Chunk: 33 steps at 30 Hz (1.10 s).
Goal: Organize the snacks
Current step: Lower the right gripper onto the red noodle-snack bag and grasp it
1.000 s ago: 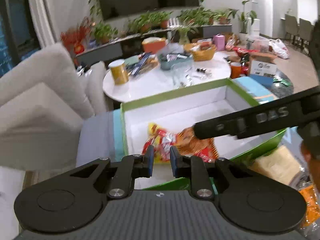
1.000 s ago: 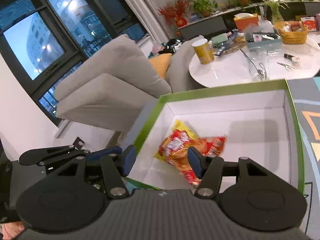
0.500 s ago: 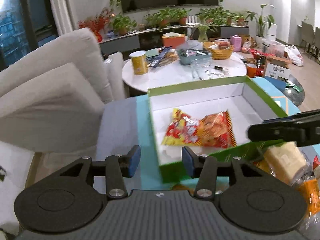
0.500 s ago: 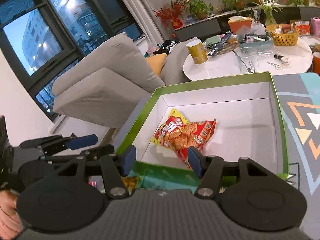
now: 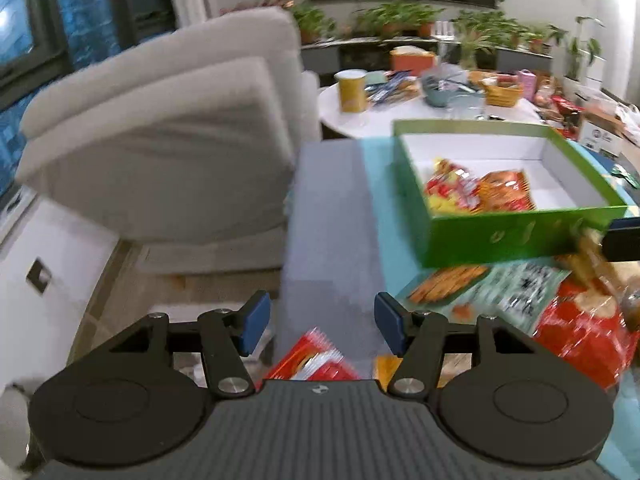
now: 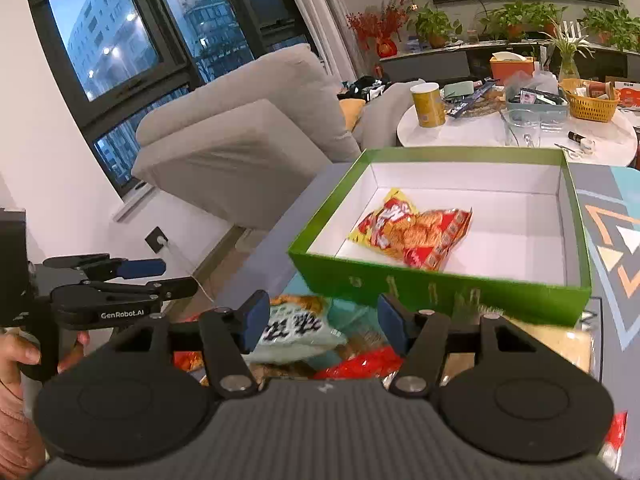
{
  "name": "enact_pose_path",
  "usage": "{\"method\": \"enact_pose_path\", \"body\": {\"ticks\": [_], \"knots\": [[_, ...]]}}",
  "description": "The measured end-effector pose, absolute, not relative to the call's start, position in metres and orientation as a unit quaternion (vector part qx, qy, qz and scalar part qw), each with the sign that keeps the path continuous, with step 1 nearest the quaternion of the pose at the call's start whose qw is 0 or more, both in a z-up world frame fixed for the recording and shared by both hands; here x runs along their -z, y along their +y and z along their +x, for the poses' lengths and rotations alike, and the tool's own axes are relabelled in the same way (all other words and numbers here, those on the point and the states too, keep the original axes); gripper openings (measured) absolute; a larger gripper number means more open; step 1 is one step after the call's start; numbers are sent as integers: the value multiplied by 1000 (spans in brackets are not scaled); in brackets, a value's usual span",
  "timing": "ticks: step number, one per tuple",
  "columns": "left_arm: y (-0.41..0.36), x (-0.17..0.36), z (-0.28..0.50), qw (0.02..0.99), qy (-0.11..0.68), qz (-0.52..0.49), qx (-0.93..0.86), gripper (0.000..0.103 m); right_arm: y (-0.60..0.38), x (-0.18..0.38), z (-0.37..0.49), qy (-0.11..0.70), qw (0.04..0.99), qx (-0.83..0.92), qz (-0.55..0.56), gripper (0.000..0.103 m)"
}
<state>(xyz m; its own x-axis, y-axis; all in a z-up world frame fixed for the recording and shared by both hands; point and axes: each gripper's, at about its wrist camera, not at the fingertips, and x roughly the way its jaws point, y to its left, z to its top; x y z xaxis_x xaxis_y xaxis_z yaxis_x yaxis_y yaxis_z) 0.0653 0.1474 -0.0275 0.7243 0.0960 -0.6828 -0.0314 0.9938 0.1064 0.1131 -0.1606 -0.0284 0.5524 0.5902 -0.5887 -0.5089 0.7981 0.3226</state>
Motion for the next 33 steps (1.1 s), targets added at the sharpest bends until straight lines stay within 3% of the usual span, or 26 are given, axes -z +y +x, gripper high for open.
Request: {"method": "enact_pose_path", "body": {"ticks": [19,33], "knots": [[229,83,58,895,432,-91,-59,58,-78,45,59,395,815,-422,21,62],[182,84,4,870,473,-129,53,61,-83,67,53,428,816,-388,28,63]]}}
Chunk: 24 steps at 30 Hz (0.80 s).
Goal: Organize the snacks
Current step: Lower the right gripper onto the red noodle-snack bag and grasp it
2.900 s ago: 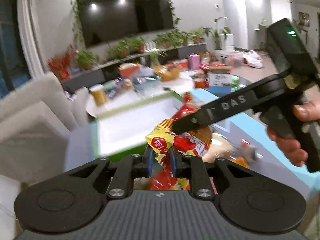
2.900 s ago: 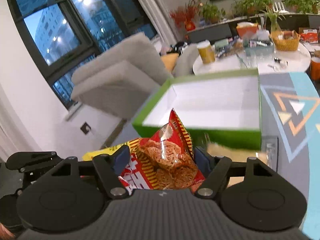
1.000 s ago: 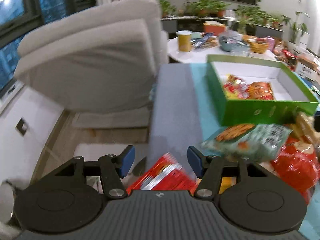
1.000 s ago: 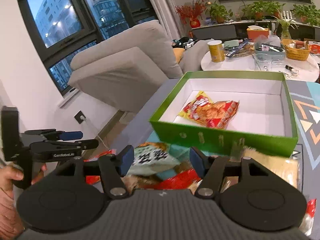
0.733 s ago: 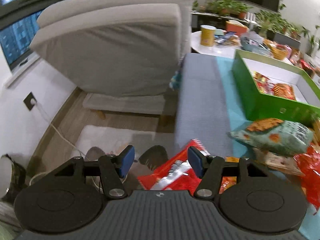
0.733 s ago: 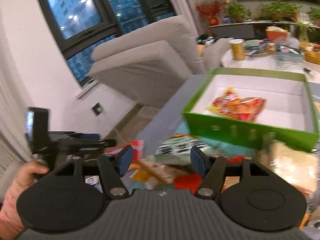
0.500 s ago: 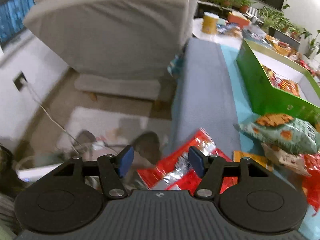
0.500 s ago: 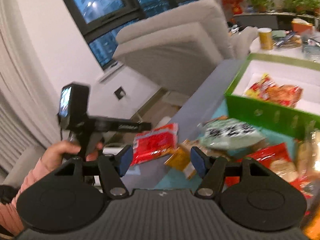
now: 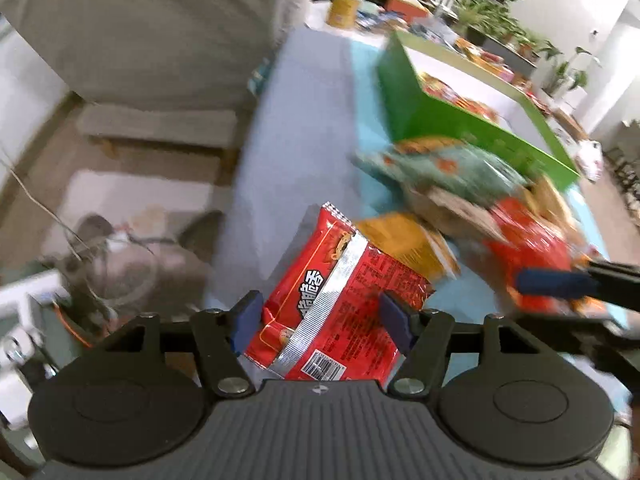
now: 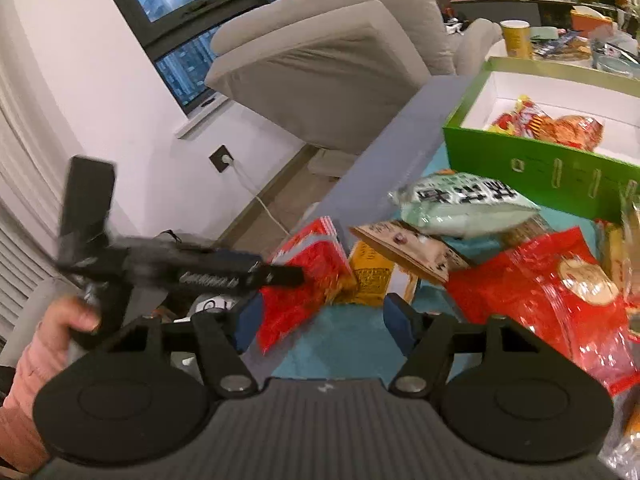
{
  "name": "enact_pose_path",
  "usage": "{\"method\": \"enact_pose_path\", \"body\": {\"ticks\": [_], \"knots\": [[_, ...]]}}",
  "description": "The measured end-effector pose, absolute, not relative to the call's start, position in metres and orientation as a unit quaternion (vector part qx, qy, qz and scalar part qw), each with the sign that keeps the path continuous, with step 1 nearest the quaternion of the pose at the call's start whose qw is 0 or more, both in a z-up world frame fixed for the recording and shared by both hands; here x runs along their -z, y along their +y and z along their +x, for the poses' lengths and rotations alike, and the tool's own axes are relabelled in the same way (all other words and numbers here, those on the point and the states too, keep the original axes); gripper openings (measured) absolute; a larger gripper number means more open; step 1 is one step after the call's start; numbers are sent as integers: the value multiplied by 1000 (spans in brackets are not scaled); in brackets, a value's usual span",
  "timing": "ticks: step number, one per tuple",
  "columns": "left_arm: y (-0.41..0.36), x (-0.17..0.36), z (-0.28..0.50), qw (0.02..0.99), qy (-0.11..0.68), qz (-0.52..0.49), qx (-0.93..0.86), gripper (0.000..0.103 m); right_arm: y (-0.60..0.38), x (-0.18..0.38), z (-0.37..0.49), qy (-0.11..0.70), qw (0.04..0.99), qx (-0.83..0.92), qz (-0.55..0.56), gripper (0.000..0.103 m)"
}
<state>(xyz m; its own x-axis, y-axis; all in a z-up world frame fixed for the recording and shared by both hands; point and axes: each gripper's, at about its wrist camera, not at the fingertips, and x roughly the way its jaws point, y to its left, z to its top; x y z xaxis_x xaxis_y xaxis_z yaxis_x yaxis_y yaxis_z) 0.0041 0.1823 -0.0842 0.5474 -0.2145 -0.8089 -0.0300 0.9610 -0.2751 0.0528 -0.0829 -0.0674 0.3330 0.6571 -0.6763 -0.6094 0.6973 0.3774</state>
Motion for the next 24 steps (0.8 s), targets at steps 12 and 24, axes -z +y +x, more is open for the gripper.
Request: {"method": "enact_pose_path", "body": {"ticks": [12,24], "knots": [[157,72,-41,893,447,-23,56,59,-89,98,20,485,795,-363,32,63],[149,82,-55,886,452,-40,96,48,-76,104,31,514,785,-334,94,53]]}}
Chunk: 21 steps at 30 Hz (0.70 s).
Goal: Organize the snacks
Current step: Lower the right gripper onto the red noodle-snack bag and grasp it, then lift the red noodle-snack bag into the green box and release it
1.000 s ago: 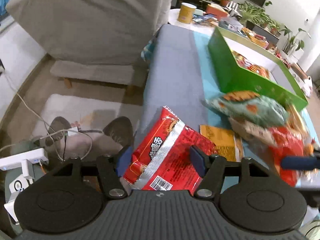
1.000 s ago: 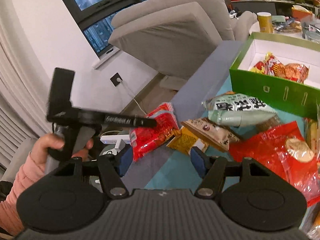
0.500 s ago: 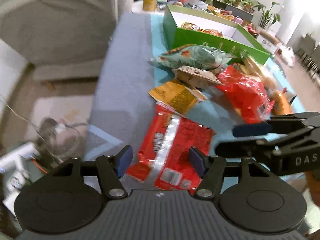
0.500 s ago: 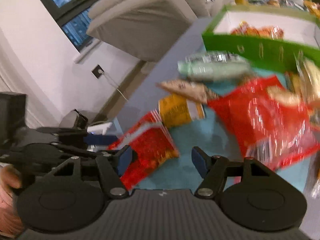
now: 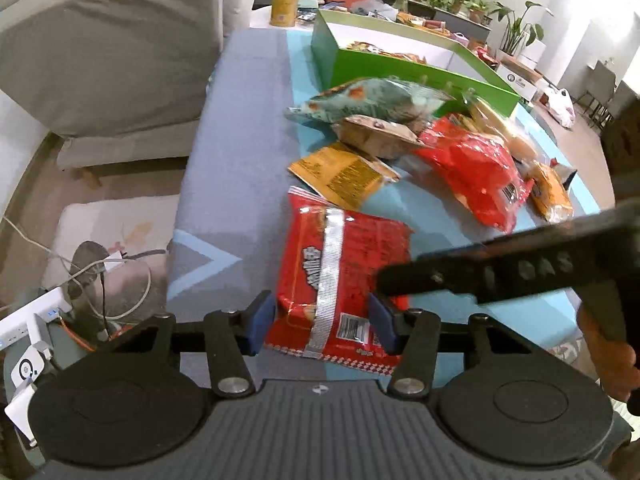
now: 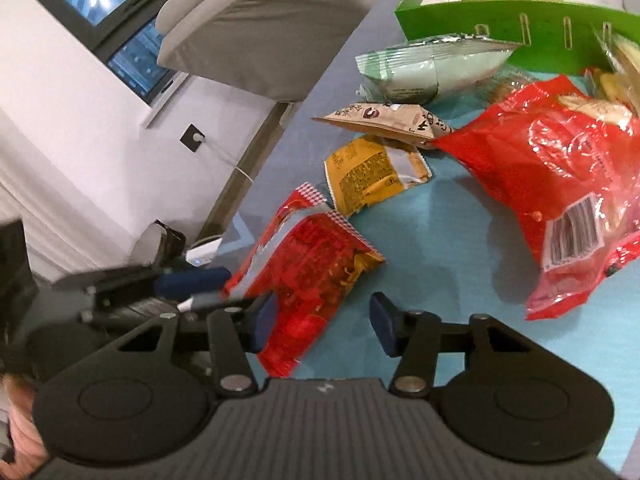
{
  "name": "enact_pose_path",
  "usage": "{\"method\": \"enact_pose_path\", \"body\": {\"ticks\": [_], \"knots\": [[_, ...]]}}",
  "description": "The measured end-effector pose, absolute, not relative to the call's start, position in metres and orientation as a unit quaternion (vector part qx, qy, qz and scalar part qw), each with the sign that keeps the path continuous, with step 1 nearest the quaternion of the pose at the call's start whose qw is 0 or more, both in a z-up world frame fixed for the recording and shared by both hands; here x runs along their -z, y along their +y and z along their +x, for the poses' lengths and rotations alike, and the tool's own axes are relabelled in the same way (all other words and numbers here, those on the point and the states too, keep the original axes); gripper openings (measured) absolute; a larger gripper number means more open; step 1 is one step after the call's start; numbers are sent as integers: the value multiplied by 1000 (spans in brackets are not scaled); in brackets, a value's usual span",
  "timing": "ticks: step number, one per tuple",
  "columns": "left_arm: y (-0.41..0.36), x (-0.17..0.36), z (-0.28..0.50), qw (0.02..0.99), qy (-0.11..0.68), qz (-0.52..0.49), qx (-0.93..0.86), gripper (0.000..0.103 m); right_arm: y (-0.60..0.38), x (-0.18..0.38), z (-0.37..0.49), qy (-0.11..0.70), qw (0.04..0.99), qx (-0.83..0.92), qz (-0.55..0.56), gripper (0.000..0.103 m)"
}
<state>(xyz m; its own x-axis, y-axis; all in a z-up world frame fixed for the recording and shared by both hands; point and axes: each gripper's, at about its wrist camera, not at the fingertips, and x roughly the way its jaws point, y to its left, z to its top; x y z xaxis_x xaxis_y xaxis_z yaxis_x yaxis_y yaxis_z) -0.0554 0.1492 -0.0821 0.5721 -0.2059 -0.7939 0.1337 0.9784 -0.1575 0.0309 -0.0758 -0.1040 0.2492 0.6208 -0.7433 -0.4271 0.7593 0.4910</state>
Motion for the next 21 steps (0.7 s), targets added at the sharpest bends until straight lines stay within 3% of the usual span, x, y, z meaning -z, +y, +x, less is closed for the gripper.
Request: {"method": "enact_pose_path", "body": {"ticks": [5,11,14,16,21], "knots": [[137,80,-57,883,456,-26,109,49,-72,103,34,506,793,-327,86,53],[137,84,-57,887,452,-16,90,67,-78,104,31,513,791,-322,87,53],[138,88,-54,884,453,-41,106,67,-74,105,32,514,788,-326,92,57],[134,90,-53,880,454,-55,127,61,-68,106,33,517,783,-333,96,57],[114,79,-56,897,427,-7,115,57,-59,96,29,498,796,-336,73,57]]}}
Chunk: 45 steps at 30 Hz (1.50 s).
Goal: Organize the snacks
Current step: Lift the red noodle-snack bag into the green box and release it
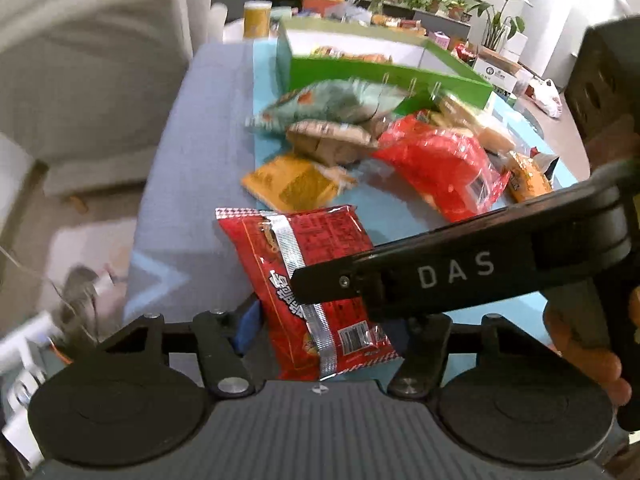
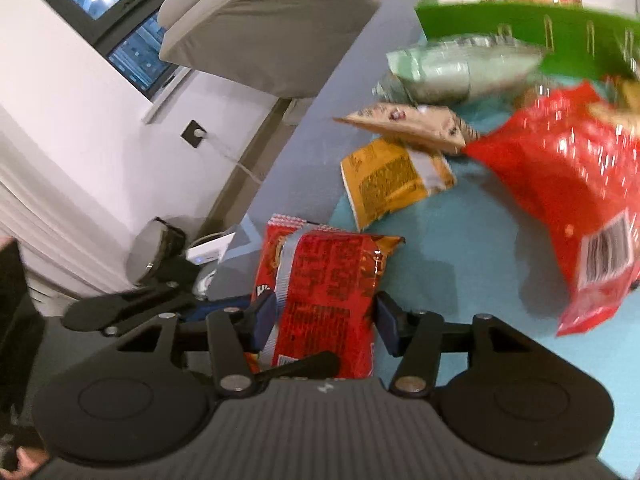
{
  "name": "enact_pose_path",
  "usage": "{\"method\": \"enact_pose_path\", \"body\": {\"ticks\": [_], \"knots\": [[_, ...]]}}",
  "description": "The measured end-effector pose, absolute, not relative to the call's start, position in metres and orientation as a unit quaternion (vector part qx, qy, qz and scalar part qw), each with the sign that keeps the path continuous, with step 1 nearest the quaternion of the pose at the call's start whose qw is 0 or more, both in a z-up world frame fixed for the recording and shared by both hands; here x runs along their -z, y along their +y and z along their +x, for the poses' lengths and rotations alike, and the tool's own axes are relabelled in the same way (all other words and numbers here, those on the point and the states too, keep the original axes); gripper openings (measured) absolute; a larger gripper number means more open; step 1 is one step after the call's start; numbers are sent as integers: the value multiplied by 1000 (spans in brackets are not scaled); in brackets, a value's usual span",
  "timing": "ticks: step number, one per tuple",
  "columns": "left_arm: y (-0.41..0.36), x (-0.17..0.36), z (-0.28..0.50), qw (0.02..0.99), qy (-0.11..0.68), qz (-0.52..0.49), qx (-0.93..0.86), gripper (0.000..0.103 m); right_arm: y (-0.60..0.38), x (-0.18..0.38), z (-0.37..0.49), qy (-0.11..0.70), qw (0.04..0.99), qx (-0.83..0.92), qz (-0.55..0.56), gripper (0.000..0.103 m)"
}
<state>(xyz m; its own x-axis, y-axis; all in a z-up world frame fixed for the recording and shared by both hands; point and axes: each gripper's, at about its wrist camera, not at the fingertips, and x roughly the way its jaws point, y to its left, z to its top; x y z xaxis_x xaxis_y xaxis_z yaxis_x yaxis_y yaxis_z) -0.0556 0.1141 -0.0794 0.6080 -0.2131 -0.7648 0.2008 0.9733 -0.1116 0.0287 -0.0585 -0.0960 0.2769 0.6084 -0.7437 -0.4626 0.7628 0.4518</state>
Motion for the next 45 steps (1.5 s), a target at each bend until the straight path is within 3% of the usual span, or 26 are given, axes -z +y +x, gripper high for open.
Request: {"method": "enact_pose_path", "body": {"ticks": [20,45], "knots": [[11,-25,34,937,288,67,184,54,-174,0,75,341,891,-278,114,57],[-56,7,162,925,306,57,217,55,-222,22,181,335,915,-198,109,57]]}}
